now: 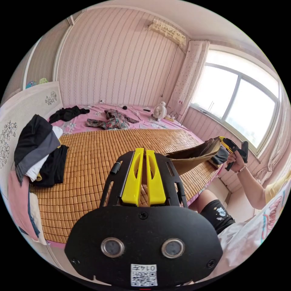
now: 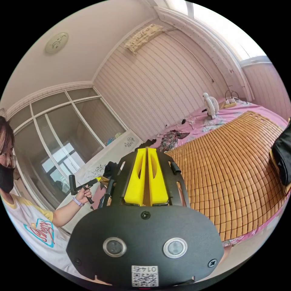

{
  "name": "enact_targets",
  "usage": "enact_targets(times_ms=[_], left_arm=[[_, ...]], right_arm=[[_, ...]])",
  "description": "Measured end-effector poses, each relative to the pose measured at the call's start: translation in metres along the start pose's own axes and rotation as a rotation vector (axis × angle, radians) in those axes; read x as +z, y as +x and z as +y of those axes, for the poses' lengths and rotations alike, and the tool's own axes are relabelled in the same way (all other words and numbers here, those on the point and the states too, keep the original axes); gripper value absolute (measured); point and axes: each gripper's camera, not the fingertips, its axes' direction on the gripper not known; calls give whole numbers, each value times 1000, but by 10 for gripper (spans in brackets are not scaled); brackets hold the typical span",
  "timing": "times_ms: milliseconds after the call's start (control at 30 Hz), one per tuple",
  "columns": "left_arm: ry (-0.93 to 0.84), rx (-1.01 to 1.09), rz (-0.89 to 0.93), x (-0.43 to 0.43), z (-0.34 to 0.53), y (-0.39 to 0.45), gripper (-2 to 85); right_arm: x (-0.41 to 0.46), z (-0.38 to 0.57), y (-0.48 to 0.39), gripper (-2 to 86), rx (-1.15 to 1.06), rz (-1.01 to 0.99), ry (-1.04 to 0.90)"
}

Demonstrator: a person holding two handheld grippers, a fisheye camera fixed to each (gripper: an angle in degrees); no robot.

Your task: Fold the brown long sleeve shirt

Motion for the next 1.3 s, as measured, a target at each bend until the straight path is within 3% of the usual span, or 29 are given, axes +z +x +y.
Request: enact_targets(times_ms=[200,367,533,667,933,1067,1233,1300], left_arm=[[370,66,26,-167,-29,40,-7],[639,164,-103,-284,-18,96,-7],[662,158,-201,-342,-11,135,-7],[830,190,-180,-399,15,170,-7],[1001,329,-176,-484,44,236,-7],[1151,366,-136,-521,48,257,-7],[1112,372,-188,-517,25,253,-7],[1022,341,-217,-492,9,238,-7]], right_arm=[[-93,-78,-104,5,-245,-108,143],[-140,-114,-179,5,-374,-142,203],[-183,-130,-241,5,-402,-198,262],[-248,-129,-290,5,-490,-239,384],[-337,-131,-374,5,-718,-185,478],[-376,-140,-412,5,-814,-265,604],[-347,-157,-428,4,-895,-183,581],[-287,-174,-407,4,-851,-136,427]])
